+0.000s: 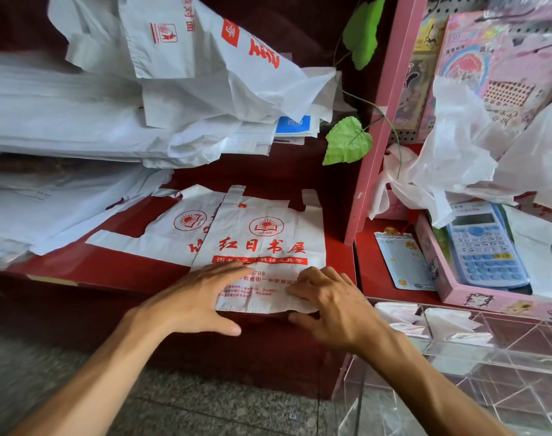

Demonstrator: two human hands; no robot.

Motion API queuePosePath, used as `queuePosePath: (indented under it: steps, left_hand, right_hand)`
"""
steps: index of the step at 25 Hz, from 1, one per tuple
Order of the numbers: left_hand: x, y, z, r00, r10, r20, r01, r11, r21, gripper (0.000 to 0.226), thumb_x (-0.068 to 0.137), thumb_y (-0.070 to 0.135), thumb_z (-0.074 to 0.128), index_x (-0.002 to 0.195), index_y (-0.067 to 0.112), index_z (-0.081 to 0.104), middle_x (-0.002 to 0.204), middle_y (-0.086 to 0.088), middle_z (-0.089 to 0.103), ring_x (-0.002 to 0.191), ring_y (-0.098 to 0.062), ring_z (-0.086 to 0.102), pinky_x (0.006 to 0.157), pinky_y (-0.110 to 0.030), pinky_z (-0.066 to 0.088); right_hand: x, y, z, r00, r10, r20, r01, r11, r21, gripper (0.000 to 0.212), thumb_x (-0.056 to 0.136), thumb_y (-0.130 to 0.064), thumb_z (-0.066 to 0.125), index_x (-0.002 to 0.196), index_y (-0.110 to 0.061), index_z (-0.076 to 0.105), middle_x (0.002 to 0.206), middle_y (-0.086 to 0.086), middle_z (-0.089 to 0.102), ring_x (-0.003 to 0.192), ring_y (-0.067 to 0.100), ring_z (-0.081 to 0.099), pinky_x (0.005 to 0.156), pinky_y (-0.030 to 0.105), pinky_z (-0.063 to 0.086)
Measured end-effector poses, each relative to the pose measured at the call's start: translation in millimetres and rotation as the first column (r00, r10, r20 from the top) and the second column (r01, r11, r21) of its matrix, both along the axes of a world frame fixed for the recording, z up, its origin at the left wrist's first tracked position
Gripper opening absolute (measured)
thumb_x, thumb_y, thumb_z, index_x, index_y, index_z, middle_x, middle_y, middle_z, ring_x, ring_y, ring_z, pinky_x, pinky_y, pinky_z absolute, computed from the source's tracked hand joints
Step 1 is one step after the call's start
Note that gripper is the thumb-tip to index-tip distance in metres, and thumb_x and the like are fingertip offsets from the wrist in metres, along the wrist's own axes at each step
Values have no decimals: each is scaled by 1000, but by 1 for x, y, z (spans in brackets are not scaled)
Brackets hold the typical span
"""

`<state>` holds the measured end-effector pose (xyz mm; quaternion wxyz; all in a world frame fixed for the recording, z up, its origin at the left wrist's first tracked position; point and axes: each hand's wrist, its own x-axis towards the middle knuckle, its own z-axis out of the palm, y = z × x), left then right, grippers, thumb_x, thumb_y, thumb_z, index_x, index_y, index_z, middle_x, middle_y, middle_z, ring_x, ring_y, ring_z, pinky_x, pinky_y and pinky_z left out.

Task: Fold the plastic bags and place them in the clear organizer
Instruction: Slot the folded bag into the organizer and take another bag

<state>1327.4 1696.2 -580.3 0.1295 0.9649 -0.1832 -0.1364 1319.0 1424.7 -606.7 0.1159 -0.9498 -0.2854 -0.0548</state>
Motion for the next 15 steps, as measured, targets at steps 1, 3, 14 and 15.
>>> queuePosePath:
  steps: [1,3,14,15]
  left_hand:
    - [-2,8,0,999,33,2,-33,998,-55,93,77,49,78,151,50,20,150,28,18,141,5,16,118,-23,16]
    - [-3,25,-3,987,156,43,-148,977,-155,76,81,33,78,142,52,37,146,24,35,135,4,31,114,-24,28]
    - [-2,42,-10,867,498,-27,-400,662,-634,27,90,12,69,82,37,75,86,30,71,89,16,63,82,-14,45]
    - [-2,40,-10,863,504,-26,-404,658,-636,25,91,13,68,86,36,73,85,32,70,88,17,62,82,-13,45]
  right_hand:
    - [1,-1,0,1000,-5,14,5,999,50,31,89,-49,49,111,-32,63,116,-10,58,103,19,55,84,36,45]
    - [4,-2,1,998,-68,17,66,990,128,14,89,-36,46,84,-26,53,94,-6,64,88,25,61,71,35,43]
    - [15,-21,19,938,-159,-309,287,857,428,22,86,-29,74,105,-22,66,93,-11,69,83,6,64,74,22,50]
    - [18,-22,15,941,-190,-281,289,881,374,18,86,-28,74,100,-17,69,92,-7,69,82,10,63,75,27,51]
